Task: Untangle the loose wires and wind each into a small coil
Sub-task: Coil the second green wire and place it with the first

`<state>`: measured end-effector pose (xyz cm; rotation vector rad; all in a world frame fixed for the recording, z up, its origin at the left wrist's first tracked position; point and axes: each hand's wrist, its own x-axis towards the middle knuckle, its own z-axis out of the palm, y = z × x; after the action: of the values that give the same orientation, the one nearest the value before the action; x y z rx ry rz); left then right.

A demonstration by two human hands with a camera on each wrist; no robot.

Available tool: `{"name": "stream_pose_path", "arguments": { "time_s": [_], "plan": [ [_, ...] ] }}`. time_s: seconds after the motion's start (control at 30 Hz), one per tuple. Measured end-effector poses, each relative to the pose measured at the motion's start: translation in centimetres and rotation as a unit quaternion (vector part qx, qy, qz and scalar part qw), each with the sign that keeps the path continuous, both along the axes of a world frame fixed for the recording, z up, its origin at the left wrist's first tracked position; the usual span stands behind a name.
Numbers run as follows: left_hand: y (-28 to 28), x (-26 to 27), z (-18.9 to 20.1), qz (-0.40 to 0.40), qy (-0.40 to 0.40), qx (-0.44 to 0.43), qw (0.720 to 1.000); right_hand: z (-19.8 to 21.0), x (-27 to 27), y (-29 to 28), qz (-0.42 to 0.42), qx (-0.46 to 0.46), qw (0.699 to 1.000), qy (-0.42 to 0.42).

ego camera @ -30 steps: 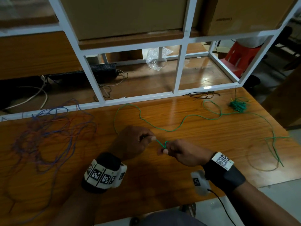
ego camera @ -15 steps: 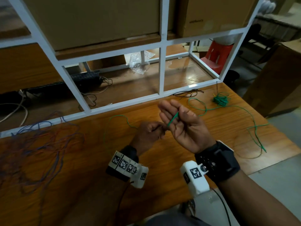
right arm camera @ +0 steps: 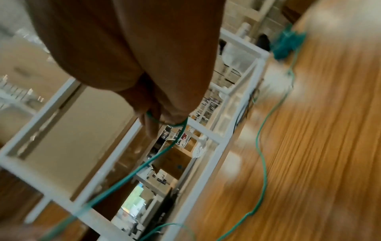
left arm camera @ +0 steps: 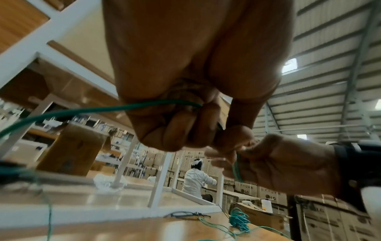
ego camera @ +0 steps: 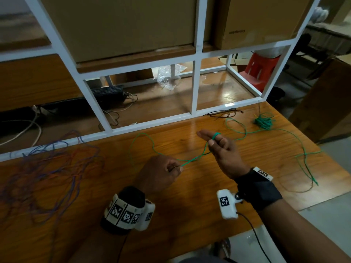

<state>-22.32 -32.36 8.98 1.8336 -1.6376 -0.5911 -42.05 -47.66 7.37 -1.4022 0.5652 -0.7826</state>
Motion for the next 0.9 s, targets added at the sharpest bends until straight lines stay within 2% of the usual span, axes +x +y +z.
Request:
{"name": "stream_pose_path", "arguments": {
  "time_s": [0.07,0.13,0.23,0.43,0.53,0.63,0.73,0.8,0.83,0.9],
  "plan": [
    [0.0,0.7,0.9,0.001,-0.076,-0.025,0.997,-0.5,-0.2,0.3,0.063,-0.066,0.990,0.105],
    [-0.5,1.3,2.3,-0.022,-0.120,-0.064,0.991,-0.9,-0.1,0.8,0.133,-0.094,0.971,0.173],
    [-2.1,2.1,5.0,-0.067,-0.132,-0.110,0.983,-0.7,0.4,2.0,0.225,-0.076,0.953,0.188],
    [-5.7,2.4,7.8,-0.108,0.017,-0.068,0.992,1.8,1.2,3.3,0.338,0.033,0.935,0.102],
    [-7.5,2.1,7.8,-0.107,0.092,-0.049,0.989,3.1,1.7,3.9,0.380,0.138,0.915,0.018],
    [-8.2,2.0,6.6,-0.104,0.151,-0.070,0.980,4.6,2.0,3.9,0.405,0.215,0.883,-0.101],
    [-7.7,1.6,5.0,-0.106,0.225,-0.076,0.966,6.3,2.8,2.9,0.392,0.255,0.854,-0.229],
    [-6.9,0.5,3.8,-0.063,0.291,-0.054,0.953,7.1,3.5,1.8,0.336,0.280,0.854,-0.282],
    [-6.5,0.1,3.2,-0.035,0.289,-0.041,0.956,7.3,3.8,1.2,0.295,0.286,0.863,-0.294],
    [-5.5,-0.5,1.8,-0.010,0.232,-0.045,0.972,7.4,4.4,0.2,0.193,0.263,0.903,-0.279]
  ]
}}
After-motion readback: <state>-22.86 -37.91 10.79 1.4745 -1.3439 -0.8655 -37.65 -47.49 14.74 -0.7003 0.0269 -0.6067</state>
